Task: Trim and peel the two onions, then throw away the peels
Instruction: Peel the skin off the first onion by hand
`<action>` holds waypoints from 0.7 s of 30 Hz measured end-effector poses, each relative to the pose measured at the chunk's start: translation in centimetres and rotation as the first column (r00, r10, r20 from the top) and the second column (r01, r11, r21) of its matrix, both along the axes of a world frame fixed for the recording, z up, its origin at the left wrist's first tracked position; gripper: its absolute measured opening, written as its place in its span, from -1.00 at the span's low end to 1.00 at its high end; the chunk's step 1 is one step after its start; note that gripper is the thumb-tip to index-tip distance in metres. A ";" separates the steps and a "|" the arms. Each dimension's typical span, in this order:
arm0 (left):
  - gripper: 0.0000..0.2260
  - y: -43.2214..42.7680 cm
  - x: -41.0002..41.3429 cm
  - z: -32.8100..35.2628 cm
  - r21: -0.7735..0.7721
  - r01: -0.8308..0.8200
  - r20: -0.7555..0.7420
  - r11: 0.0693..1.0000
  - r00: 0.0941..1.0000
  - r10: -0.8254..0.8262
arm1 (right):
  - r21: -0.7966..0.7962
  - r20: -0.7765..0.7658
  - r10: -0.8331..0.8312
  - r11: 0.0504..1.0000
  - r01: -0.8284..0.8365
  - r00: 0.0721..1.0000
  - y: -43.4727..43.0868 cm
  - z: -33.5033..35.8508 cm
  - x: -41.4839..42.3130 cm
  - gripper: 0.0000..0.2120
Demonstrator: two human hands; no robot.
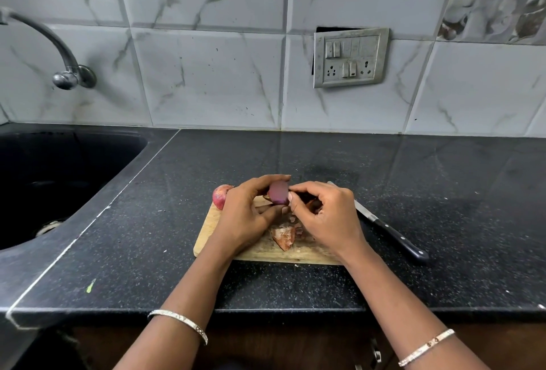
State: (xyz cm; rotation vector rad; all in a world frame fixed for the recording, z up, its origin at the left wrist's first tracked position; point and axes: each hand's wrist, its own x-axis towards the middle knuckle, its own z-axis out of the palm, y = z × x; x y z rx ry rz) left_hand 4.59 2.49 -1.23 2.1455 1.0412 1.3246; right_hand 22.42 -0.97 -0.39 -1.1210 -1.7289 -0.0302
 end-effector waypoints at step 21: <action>-0.53 0.0 -0.1 0.1 -0.011 -0.011 0.005 1.000 1.000 0.011 | 0.023 0.011 -0.013 1.000 0.012 1.000 0.6 -0.6 0.2 -0.80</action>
